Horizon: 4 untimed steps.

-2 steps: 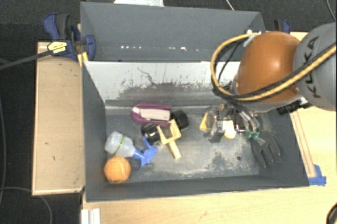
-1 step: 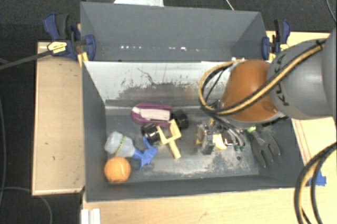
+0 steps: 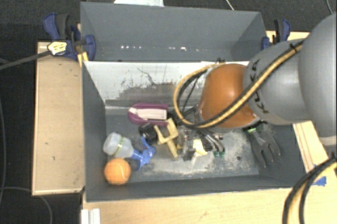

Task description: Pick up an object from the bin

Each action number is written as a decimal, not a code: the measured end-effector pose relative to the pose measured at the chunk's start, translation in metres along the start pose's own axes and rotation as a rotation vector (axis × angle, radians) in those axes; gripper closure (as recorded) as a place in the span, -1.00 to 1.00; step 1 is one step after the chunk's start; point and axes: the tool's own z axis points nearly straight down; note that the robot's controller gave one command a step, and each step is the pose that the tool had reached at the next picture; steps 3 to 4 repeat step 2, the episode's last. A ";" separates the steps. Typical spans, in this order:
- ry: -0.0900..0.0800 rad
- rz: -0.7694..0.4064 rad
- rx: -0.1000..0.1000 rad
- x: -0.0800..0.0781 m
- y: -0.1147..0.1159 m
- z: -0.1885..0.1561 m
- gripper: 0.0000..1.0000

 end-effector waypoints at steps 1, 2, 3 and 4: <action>-0.005 -0.073 0.002 0.005 0.056 0.015 1.00; -0.016 -0.263 0.001 -0.019 0.017 0.015 1.00; -0.016 -0.263 0.001 -0.019 0.017 0.015 1.00; -0.016 -0.263 0.001 -0.019 0.017 0.015 1.00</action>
Offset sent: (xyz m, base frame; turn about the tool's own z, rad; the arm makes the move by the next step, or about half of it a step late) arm -0.0129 0.0555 -0.0188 -0.0690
